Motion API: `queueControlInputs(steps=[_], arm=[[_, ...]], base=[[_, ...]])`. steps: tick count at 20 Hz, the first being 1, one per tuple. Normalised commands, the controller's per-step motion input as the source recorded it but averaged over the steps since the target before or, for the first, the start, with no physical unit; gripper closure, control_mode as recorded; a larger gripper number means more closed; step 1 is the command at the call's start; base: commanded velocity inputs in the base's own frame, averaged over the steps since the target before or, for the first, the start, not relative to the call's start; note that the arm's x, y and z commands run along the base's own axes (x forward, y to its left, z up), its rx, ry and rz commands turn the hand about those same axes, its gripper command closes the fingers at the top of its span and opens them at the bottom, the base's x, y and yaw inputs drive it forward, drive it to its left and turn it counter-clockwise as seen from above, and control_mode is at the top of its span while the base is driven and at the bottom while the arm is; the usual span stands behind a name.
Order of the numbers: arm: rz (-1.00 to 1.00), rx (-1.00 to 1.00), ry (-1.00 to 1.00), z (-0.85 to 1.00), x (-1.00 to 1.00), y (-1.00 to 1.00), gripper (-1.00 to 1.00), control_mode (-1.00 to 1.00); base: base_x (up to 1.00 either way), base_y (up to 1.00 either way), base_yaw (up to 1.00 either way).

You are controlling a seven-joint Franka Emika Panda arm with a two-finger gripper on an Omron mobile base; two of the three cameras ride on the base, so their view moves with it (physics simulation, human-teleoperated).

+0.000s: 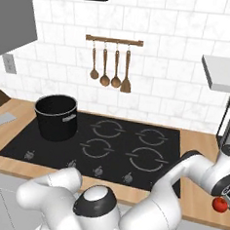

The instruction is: Put the tomato and squash in the pot. Retrieve the spatula and lightly stir the vegetables in the pot.

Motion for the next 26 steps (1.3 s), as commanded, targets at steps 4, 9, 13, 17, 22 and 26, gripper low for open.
queueControlInputs(steps=[4,9,13,17,22,26], arm=[[0.00,0.00,0.00,-0.14,0.01,0.00,-1.00,-1.00],[0.00,0.00,0.00,-0.12,0.00,0.00,-1.00,-1.00],[0.00,0.00,0.00,-0.12,0.02,0.00,-1.00,-1.00],[0.00,0.00,0.00,-0.07,0.07,0.00,-1.00,-1.00],[0.00,0.00,0.00,-0.04,0.07,0.00,-1.00,-1.00],[0.00,0.00,0.00,-0.03,0.05,0.00,-1.00,-1.00]], base=[[0.00,0.00,0.00],[0.00,0.00,0.00],[0.00,0.00,0.00],[0.00,0.00,0.00],[0.00,0.00,0.00],[0.00,0.00,0.00]])
